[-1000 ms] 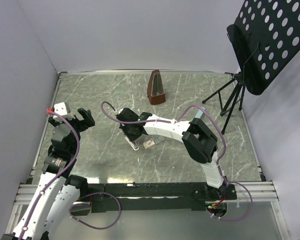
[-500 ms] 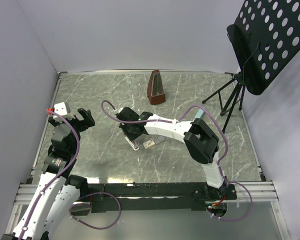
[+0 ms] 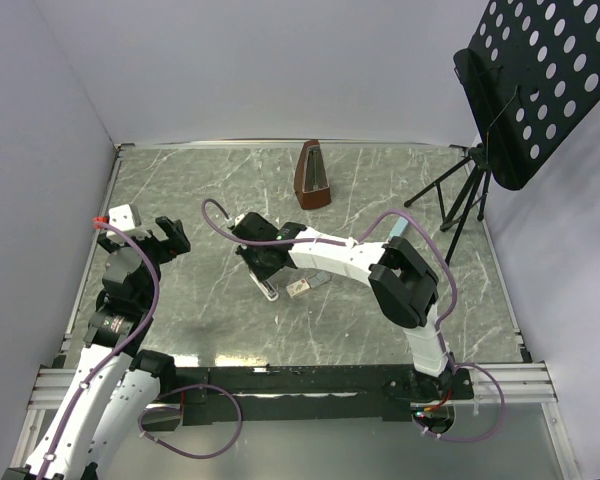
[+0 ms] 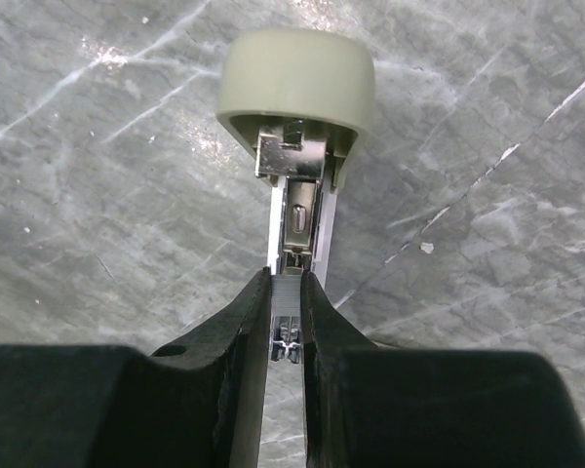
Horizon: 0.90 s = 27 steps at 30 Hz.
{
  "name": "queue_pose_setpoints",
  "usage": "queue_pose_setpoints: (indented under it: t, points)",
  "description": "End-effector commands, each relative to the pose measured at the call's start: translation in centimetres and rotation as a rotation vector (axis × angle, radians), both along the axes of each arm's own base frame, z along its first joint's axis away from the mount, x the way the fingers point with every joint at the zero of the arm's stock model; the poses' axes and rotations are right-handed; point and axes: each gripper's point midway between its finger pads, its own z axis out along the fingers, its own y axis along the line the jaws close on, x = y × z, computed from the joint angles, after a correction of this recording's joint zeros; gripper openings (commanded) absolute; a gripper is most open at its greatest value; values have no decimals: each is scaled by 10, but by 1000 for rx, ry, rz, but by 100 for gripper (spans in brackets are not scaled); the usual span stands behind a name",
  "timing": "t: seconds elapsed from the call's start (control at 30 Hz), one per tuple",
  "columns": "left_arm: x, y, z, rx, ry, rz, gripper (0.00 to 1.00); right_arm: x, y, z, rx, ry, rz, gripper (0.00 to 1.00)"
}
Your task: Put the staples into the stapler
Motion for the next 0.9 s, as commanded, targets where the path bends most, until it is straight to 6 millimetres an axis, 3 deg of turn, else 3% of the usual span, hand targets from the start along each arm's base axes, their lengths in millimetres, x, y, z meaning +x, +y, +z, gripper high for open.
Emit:
queue_pose_setpoints:
  t: [0.0, 0.87]
  points:
    - [1, -1, 24, -23, -61, -5, 99, 4, 13, 28, 60, -31, 4, 16]
    - [1, -1, 24, -23, -59, -6, 99, 5, 8, 1, -4, -3, -22, 16]
